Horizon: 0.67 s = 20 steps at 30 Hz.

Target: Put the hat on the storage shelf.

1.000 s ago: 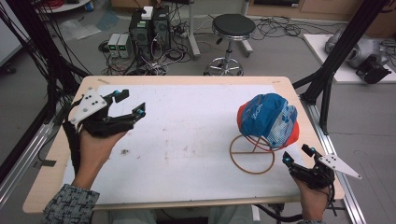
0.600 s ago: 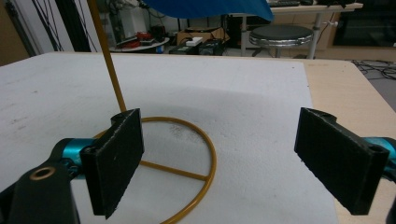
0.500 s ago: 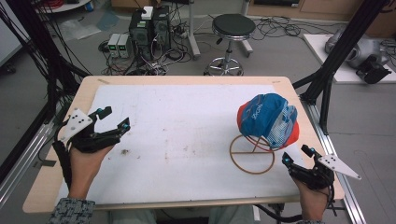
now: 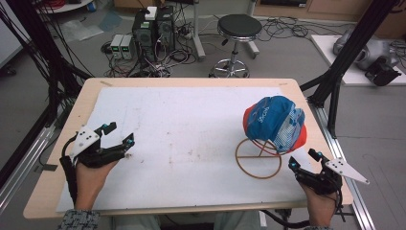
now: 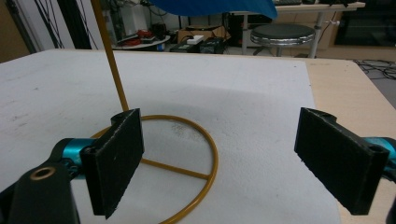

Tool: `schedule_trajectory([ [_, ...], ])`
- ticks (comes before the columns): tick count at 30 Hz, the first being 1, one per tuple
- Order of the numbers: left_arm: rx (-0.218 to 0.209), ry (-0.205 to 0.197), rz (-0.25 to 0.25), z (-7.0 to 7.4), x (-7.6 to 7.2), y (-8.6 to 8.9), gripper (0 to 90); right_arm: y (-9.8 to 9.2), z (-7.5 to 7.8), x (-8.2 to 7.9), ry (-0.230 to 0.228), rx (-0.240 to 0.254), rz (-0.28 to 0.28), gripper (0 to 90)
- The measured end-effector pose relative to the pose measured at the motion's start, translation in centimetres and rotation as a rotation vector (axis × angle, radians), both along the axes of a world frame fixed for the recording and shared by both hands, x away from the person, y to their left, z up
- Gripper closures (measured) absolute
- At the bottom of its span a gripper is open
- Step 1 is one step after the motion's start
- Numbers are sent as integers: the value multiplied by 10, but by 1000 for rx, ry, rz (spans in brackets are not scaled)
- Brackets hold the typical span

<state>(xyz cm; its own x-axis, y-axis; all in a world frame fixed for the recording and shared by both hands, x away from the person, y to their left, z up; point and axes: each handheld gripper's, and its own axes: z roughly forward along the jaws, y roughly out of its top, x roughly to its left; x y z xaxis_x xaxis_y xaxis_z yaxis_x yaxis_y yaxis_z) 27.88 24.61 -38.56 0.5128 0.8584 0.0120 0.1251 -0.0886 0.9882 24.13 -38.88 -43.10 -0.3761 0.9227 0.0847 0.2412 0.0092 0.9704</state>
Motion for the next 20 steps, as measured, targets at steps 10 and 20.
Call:
schedule_trajectory([
  [10,-11,27,11,-22,-7,8,248,1,0,0,5,-5,-2,148],
  [20,-22,33,24,-34,-11,14,247,4,0,0,5,-16,3,148],
])
